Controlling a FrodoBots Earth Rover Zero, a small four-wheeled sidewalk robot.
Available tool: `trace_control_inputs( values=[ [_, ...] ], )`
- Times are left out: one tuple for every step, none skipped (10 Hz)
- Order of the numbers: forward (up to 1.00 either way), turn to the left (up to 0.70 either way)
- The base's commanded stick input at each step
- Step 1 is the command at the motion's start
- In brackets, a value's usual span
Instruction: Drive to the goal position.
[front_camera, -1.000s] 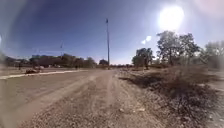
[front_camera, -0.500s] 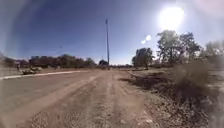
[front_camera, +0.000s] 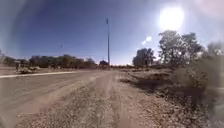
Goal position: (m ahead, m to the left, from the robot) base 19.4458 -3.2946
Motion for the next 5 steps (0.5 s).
trace_control_inputs(
  values=[
    [0.70,0.00],
    [0.70,0.00],
    [0.70,0.00],
    [0.70,0.00],
    [0.70,0.00]
  ],
)
